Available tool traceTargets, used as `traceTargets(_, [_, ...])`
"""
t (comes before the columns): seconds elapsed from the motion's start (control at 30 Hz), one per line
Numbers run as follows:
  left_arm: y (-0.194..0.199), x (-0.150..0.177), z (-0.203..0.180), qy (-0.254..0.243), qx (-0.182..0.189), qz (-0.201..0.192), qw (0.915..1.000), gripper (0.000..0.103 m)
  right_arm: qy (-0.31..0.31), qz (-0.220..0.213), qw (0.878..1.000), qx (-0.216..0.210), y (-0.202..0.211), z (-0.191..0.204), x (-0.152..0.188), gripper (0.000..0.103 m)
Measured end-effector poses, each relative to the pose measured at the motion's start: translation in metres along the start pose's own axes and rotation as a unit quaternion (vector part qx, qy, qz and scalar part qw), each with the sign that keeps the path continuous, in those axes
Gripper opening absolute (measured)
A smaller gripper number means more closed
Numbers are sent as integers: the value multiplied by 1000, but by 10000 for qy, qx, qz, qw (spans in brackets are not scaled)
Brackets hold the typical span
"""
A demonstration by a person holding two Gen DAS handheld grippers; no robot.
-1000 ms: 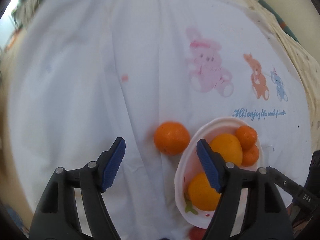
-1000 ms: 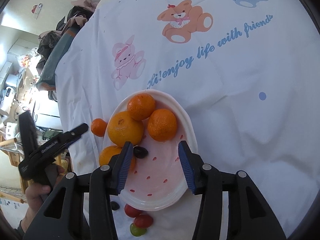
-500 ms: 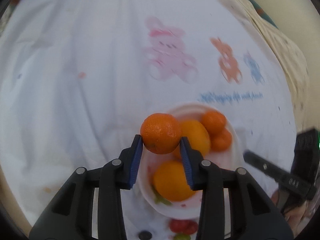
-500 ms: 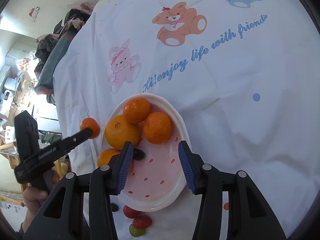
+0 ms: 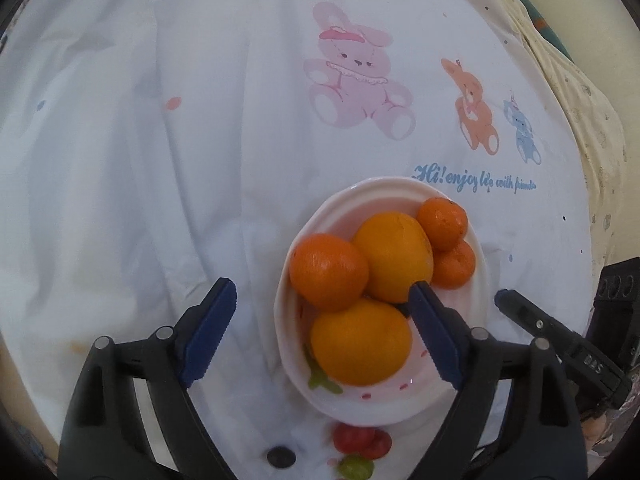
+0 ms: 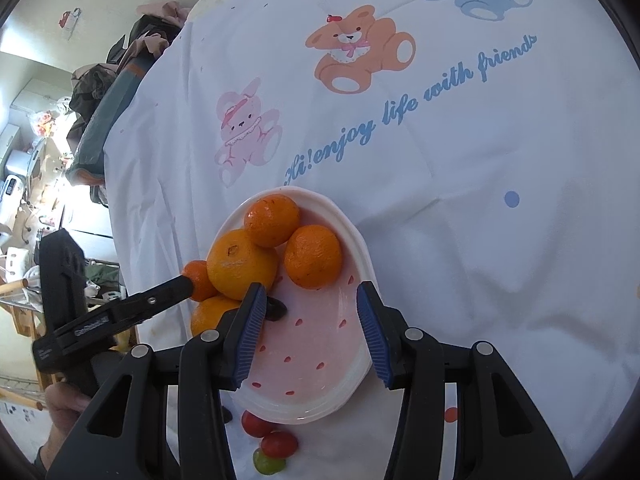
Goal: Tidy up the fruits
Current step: 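Lower the mandarin onto the plate and open the left tool, then grasp the remaining dark grape with the left tool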
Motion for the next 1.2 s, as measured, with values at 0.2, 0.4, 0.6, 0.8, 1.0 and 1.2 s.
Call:
traceTargets(0.2, [39,14,6,-351,-660,-430,9963,86,166,-204,9996,-89,16,10,7,60])
traceTargets(0.4, [73,46,11,-458,-862,-734,9925,86,369,-361,9986,-77,38,20,26,66])
traceTargets(0.6, [73,82,16,-649,-994,-665,9907,85,469,-444,9979,-48,59,23,56,66])
traceTargets(0.8, [51,113,12,-888,-983,-303,9907,71,412,-353,9985,53,64,17,87,66])
traceTargets(1.0, [31,128,10,-961,-826,120,9919,52,131,-333,9993,49,65,5,101,66])
traceTargets(1.2, [6,142,11,-1047,-872,537,9892,37,48,-328,9994,107,62,4,99,66])
Point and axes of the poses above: each gripper's, at about its wrist camera, not at the fingertips, and y roughly against the way its jaws point, z to its left, x to its underside, the point moved 6 cm from there along -y, roughly the way its jaws point, and after that the axes turned 2 degrees about -y, right-handed, at the moved point
